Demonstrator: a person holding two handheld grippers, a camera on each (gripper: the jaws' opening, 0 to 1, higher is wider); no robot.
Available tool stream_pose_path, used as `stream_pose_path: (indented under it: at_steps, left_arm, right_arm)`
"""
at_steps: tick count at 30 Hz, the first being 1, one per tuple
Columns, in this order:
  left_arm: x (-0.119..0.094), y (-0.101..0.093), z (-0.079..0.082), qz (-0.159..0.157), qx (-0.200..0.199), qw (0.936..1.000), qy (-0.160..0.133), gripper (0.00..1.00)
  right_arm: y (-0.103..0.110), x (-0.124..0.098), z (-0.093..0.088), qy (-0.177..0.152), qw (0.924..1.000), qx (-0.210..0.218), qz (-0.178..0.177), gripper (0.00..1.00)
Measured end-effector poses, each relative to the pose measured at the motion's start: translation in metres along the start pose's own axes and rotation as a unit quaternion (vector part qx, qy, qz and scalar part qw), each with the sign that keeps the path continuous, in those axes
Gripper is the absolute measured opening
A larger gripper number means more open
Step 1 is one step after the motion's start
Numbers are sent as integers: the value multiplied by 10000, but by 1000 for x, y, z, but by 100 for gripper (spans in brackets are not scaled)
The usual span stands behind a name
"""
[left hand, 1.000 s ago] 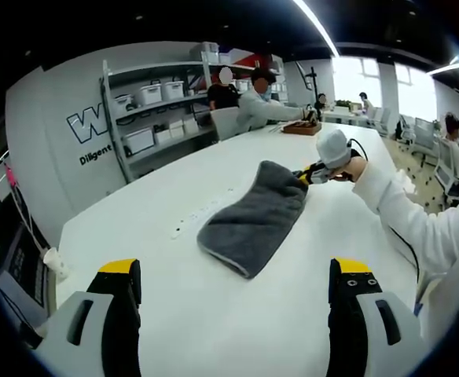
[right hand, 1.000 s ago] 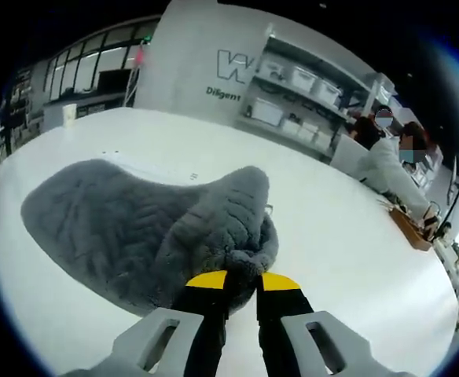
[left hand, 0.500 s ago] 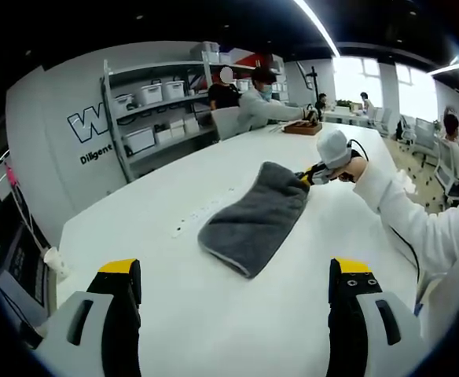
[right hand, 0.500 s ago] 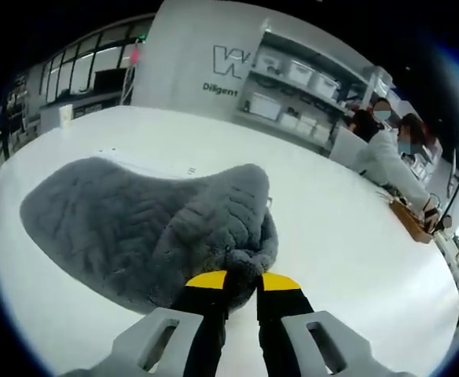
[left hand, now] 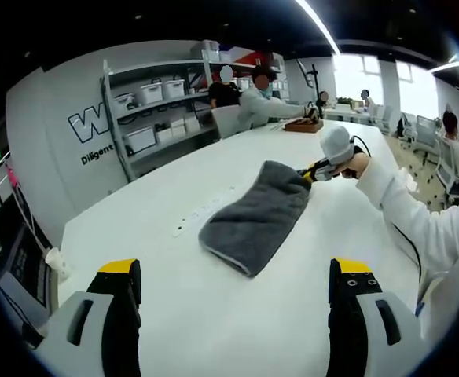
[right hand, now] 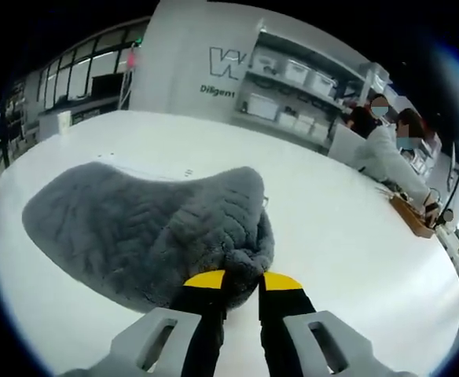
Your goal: Open the folded towel by lifting each exposed corner and separating the folded layers until the towel lies flat within the target outline without major curled edges
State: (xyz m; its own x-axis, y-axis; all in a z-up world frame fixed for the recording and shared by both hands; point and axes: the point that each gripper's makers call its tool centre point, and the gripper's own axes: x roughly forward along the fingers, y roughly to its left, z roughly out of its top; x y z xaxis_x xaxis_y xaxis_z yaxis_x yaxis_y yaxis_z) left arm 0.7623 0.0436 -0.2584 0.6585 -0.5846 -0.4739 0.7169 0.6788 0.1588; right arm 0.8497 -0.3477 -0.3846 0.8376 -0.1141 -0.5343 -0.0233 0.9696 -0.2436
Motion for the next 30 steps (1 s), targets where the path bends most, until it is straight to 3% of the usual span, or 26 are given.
stream_pose_path:
  at_steps: [11, 18, 22, 30]
  left_arm:
    - [2, 1, -2, -15, -54, 10000, 24, 99]
    - [2, 2, -2, -17, -83, 10000, 28, 99]
    - [2, 1, -1, -30, -78, 10000, 29, 99]
    - [2, 1, -1, -32, -71, 10000, 27, 99]
  right_arm:
    - [-7, -10, 5, -9, 10000, -9, -72, 15]
    - [-14, -25, 20, -257, 9994, 3, -223, 18]
    - [-9, -33, 31, -418, 9990, 0, -128, 21]
    - [10, -48, 47, -636, 9978, -98, 162, 42]
